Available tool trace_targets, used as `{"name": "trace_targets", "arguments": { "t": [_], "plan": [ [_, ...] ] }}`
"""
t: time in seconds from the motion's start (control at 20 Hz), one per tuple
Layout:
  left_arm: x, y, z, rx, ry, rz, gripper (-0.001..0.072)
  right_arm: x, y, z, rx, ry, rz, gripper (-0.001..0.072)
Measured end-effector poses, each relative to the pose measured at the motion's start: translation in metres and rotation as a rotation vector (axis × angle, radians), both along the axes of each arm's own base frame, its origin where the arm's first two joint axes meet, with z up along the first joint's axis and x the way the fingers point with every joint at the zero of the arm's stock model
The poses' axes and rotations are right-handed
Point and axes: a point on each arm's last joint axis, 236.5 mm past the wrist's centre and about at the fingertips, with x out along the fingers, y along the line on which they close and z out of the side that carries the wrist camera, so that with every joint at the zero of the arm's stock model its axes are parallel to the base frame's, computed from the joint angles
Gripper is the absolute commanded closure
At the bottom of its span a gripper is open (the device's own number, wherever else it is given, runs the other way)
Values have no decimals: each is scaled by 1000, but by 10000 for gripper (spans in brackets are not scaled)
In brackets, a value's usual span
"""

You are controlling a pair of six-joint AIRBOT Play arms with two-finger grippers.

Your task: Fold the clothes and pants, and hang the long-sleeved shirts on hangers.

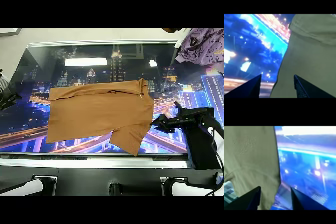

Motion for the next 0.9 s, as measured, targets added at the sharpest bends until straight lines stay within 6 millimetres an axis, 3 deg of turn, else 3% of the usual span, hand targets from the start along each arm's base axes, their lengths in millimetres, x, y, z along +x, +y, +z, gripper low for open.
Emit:
{"name": "trace_targets", "arguments": {
  "t": [0.1, 0.15, 0.2, 0.25, 0.4, 0.6, 0.9],
  "plan": [
    [-1, 0, 0, -1, 0, 2, 232, 1, 11, -6, 14, 1, 6, 293],
    [-1, -1, 0, -5, -1, 2, 210, 2, 17, -9, 11, -4, 12, 350],
    [-2, -1, -1, -10, 3, 3, 158, 4, 20, -12, -1, -12, 19, 497],
    [-4, -2, -2, -19, 10, 10, 158, 6, 22, -17, -19, -22, 23, 673],
    [-16, 2, -14, -66, 36, 31, 158, 8, 28, -21, -37, -34, 32, 683],
    [-62, 5, -59, -208, 106, 61, 159, 12, 28, -15, -64, -65, 35, 682],
    [-127, -28, -130, -408, 206, 70, 159, 9, 33, 6, -49, -85, 46, 682]
  ]
}}
